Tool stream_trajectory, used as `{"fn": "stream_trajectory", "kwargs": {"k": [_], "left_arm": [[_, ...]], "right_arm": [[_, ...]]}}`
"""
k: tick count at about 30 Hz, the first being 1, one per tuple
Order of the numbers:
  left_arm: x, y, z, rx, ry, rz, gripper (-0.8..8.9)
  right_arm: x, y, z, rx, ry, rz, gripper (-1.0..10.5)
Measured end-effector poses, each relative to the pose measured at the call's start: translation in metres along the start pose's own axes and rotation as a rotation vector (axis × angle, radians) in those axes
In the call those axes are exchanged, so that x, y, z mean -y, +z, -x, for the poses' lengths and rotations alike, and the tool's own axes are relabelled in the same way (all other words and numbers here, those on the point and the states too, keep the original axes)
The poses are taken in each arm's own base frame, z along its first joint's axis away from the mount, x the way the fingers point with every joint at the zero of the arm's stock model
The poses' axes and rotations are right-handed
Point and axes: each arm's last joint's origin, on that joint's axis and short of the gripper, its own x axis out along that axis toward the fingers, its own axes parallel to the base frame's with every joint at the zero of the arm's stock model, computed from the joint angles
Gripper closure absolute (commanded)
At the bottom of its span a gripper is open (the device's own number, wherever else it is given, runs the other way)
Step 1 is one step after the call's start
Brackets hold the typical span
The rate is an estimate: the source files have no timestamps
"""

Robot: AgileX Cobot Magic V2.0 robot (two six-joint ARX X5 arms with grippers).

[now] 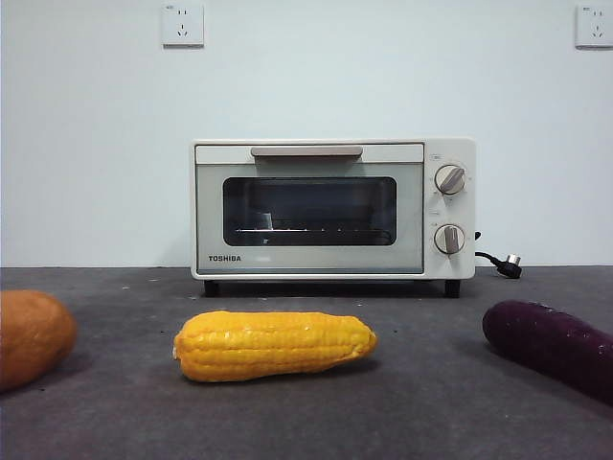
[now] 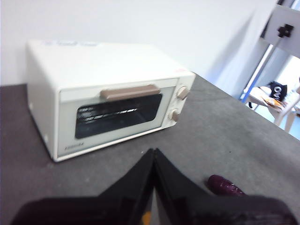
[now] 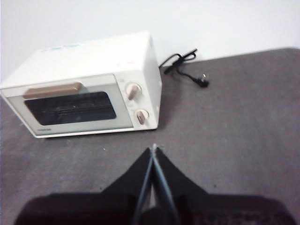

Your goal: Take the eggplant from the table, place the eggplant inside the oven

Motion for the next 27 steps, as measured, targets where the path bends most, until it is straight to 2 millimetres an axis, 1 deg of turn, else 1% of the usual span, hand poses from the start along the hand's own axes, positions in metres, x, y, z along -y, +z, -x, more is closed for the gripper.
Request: {"fn": "stream_trajectory", "kwargs": {"k": [5,9,11,13,17,21,27], "left_arm": [[0.010,0.028,-0.002,-0.035,-0.046,-0.049,8.19],[0.017,0.044,-0.004,-0.049,-0.079,-0.080,8.19],[0.019,0.052,-0.005,-0.046,-0.091,-0.093,8.19],[0.021,0.057,-0.005,-0.039,-0.103,-0.102,8.19],[0.024,0.063,-0.007,-0.036,-0.118,-0.113,8.19],[0.023,0.061,-0.010,-0.060,-0.123,-0.102,8.19],[0.019,0.059,-0.017,-0.084,-0.122,-0.093,8.19]], "right_arm": [[-0.007,0.042,0.011,-0.015,0.049,0.038,9.6],[-0.011,0.064,0.016,-0.066,0.081,0.043,9.6],[-0.012,0.071,0.016,-0.106,0.093,0.040,9.6],[-0.013,0.073,0.015,-0.161,0.112,0.034,9.6],[-0.015,0.069,0.007,-0.270,0.176,0.023,9.6],[-0.016,0.065,0.000,-0.358,0.219,0.024,9.5],[-0.018,0.063,-0.009,-0.427,0.244,0.026,9.3]]}}
